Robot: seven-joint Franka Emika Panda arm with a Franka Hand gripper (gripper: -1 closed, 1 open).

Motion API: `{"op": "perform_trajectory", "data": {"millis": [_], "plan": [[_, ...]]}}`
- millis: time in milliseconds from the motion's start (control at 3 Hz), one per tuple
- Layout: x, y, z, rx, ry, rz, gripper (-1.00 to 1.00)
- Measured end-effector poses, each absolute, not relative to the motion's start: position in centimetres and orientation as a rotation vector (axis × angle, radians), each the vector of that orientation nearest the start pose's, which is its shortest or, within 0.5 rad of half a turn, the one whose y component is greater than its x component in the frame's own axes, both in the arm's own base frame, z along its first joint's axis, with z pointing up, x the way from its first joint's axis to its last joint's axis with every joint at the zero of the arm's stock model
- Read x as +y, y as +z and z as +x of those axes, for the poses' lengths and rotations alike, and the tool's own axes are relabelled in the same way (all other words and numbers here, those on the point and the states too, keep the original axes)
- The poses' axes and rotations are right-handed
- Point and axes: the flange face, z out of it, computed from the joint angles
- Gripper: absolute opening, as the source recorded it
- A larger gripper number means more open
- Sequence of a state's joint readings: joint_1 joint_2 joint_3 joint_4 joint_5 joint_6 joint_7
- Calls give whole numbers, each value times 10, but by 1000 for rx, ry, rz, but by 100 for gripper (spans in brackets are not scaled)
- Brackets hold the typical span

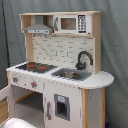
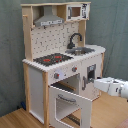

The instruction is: Play with the kitchen

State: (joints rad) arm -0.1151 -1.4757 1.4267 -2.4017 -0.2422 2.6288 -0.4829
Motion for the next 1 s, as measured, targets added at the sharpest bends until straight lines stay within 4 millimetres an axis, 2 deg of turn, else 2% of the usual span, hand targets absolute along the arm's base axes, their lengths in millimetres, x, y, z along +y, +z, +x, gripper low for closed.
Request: {"op": "perform_trajectory", "data": {"millis": [1000], "plan": [[572, 403, 64, 1443, 1107, 696, 100]]}}
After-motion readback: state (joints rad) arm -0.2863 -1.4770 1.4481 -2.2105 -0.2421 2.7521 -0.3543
